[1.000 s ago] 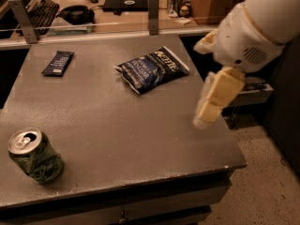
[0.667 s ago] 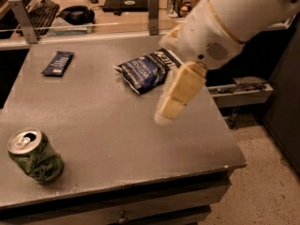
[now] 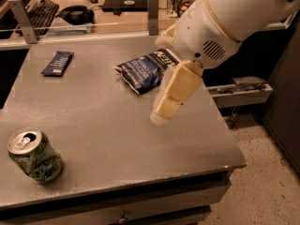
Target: Move green can near rxbar blueberry
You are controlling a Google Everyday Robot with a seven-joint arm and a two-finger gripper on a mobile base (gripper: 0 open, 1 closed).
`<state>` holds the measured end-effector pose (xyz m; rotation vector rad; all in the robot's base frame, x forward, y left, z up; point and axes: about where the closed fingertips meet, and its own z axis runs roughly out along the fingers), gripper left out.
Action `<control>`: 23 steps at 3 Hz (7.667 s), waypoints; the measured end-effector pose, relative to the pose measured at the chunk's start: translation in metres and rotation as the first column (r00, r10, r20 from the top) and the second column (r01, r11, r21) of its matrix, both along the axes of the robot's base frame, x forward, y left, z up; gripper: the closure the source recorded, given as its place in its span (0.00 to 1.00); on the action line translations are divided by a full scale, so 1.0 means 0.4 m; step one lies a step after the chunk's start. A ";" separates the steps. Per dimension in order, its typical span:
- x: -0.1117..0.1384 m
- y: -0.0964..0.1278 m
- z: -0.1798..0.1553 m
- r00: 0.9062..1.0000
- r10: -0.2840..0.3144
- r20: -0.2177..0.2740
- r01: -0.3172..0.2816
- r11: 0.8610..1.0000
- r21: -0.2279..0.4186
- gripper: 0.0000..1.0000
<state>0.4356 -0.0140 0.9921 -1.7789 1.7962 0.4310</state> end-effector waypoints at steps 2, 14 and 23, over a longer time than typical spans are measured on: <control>-0.008 0.158 -0.052 0.997 0.076 -0.006 -0.073 0.981 0.179 0.00; 0.170 0.428 -0.130 0.971 0.189 0.143 -0.237 0.805 0.545 1.00; 0.759 0.685 -0.239 0.993 -0.016 0.116 -0.068 0.727 0.683 0.12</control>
Offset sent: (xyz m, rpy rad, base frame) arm -0.0088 0.1477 -0.0560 0.3990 0.0449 0.1595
